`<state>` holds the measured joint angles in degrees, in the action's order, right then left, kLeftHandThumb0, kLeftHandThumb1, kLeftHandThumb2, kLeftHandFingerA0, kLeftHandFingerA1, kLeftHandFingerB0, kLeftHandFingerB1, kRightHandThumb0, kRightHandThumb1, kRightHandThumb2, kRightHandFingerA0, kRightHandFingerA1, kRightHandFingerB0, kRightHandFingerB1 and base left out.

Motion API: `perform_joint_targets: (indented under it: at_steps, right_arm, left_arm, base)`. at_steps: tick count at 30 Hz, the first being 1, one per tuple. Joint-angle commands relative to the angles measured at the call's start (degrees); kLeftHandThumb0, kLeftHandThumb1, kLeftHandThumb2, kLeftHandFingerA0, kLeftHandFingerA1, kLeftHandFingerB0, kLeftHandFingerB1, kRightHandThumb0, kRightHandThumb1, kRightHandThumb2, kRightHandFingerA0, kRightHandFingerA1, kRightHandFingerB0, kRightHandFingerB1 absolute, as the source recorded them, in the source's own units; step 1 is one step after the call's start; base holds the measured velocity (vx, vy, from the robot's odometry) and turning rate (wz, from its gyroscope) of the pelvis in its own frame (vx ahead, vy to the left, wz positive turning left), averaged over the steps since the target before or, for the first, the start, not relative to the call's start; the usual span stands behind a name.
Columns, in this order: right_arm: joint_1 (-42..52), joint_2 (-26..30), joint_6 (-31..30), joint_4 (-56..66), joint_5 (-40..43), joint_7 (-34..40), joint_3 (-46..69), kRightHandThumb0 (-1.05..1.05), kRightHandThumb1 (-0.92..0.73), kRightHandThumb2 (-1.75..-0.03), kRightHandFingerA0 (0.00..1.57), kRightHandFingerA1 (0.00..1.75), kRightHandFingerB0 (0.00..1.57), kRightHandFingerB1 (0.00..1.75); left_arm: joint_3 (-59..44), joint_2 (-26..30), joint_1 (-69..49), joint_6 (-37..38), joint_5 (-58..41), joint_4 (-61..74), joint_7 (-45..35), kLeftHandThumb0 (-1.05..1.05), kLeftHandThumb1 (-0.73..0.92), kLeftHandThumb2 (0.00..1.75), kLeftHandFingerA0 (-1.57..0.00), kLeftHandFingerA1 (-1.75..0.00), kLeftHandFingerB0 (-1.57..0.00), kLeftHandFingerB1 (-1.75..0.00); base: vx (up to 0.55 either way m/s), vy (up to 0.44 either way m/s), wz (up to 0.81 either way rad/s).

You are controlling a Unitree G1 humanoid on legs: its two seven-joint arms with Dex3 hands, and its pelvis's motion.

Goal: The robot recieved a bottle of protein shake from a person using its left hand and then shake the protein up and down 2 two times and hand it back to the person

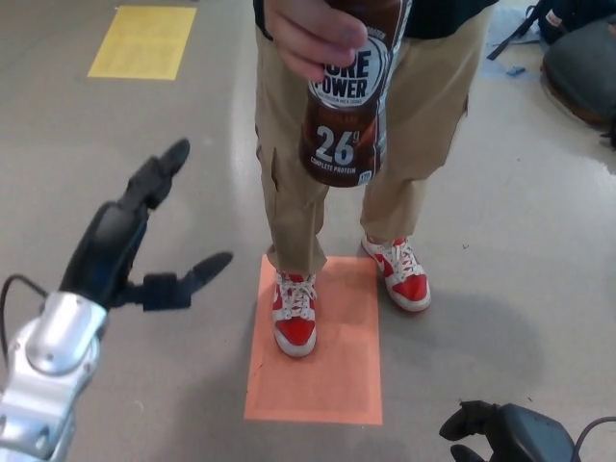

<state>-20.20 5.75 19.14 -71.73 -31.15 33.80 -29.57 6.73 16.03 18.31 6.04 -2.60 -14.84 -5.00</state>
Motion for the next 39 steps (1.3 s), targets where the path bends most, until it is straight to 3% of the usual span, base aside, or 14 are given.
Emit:
perform_joint_targets:
  at_steps: [1, 3, 4, 5, 6, 10, 11, 12, 13, 17, 19, 29, 39]
  right_arm:
    - [-0.6, 1.2, 3.3, -2.1, -0.9, 3.5, 0.8, -0.41, -0.68, -0.76, 0.97, 0.83, 0.87, 0.55]
    - [-0.3, 1.0, 3.5, -2.1, -0.9, 3.7, 0.8, -0.41, -0.68, -0.76, 0.98, 0.82, 0.87, 0.55]
    - [-0.3, 1.0, 3.7, -2.1, -0.9, 3.9, 0.8, -0.41, -0.67, -0.76, 0.98, 0.83, 0.87, 0.56]
    - [-0.2, 1.1, 3.8, -2.2, -1.1, 4.2, 0.7, -0.41, -0.69, -0.75, 0.99, 0.84, 0.85, 0.55]
    - [-0.2, 1.2, 3.9, -2.2, -1.1, 4.2, 0.7, -0.42, -0.69, -0.75, 0.98, 0.84, 0.85, 0.55]
    - [-0.2, 1.1, 3.6, -2.2, -1.0, 3.8, 0.7, -0.42, -0.69, -0.73, 0.97, 0.85, 0.83, 0.55]
    - [-0.3, 1.1, 3.5, -2.2, -0.9, 3.7, 0.9, -0.42, -0.68, -0.73, 0.97, 0.85, 0.84, 0.55]
    - [-0.3, 1.0, 3.4, -2.2, -0.7, 3.5, 1.0, -0.42, -0.68, -0.73, 0.97, 0.85, 0.84, 0.55]
    - [-0.3, 0.9, 3.4, -2.2, -0.4, 3.2, 1.3, -0.41, -0.68, -0.73, 0.98, 0.88, 0.84, 0.55]
    - [-0.3, 0.9, 3.6, -2.4, -0.9, 3.9, 0.9, -0.41, -0.69, -0.82, 1.01, 0.93, 0.85, 0.58]
    - [-0.4, 1.0, 3.4, -2.4, -1.1, 3.9, 0.7, -0.4, -0.68, -0.85, 1.01, 0.86, 0.84, 0.58]
    - [-0.9, 1.4, 3.4, -2.4, -2.0, 4.5, -0.1, -0.42, -0.7, -0.83, 0.96, 0.9, 0.83, 0.58]
    - [-0.8, 1.2, 4.0, -2.3, -1.6, 4.5, 0.2, -0.4, -0.69, -0.8, 0.98, 0.87, 0.84, 0.57]
  left_arm:
    - [-7.4, 6.2, 12.6, -49.3, -36.7, 18.2, -16.1, -0.72, 0.43, 0.79, 0.0, -0.04, 0.0, 0.0]
    - [-7.5, 6.3, 13.1, -50.5, -36.8, 18.6, -15.9, -0.71, 0.39, 0.68, 0.0, 0.0, 0.0, 0.0]
    - [-7.2, 6.3, 14.2, -51.3, -36.5, 18.8, -16.0, -0.72, 0.49, 0.56, 0.0, 0.0, 0.0, 0.0]
    - [-6.8, 6.2, 15.5, -52.0, -36.3, 19.0, -16.1, -0.72, 0.51, 0.56, 0.0, 0.0, 0.0, -0.01]
    - [-6.6, 6.1, 16.4, -52.7, -36.2, 19.3, -16.0, -0.76, 0.45, 0.81, 0.0, -0.04, 0.0, 0.0]
    - [-5.4, 6.5, 19.4, -54.9, -35.0, 20.2, -16.6, -0.79, 0.47, 0.83, 0.0, -0.04, 0.0, 0.0]
    - [-5.2, 6.4, 20.4, -55.7, -35.0, 20.2, -16.6, -0.78, 0.55, 0.56, 0.0, 0.0, 0.0, 0.0]
    - [-5.1, 6.3, 21.4, -56.6, -35.1, 20.2, -16.5, -0.78, 0.55, 0.56, 0.0, 0.0, 0.0, 0.0]
    - [-4.7, 6.2, 22.6, -57.5, -34.9, 20.5, -16.5, -0.79, 0.46, 0.84, 0.0, -0.04, 0.0, 0.0]
    - [-3.3, 5.2, 26.2, -60.7, -34.6, 21.3, -16.1, -0.8, 0.46, 0.84, 0.0, -0.03, 0.0, 0.0]
    - [-2.9, 4.4, 27.8, -62.8, -34.7, 21.6, -15.5, -0.8, 0.46, 0.84, 0.0, -0.03, 0.0, 0.0]
    - [-2.5, 1.9, 31.3, -69.5, -36.5, 23.2, -13.5, -0.8, 0.46, 0.85, 0.0, -0.03, 0.0, 0.0]
    - [1.3, 0.4, 35.1, -71.4, -34.2, 21.2, -15.9, -0.83, 0.48, 0.86, 0.0, -0.01, 0.0, 0.0]
  base:
    - [0.0, 0.0, 0.0]
    - [0.0, 0.0, 0.0]
    - [0.0, 0.0, 0.0]
    - [0.0, 0.0, 0.0]
    - [0.0, 0.0, 0.0]
    - [0.0, 0.0, 0.0]
    - [0.0, 0.0, 0.0]
    - [0.0, 0.0, 0.0]
    - [0.0, 0.0, 0.0]
    - [0.0, 0.0, 0.0]
    - [0.0, 0.0, 0.0]
    - [0.0, 0.0, 0.0]
    - [0.0, 0.0, 0.0]
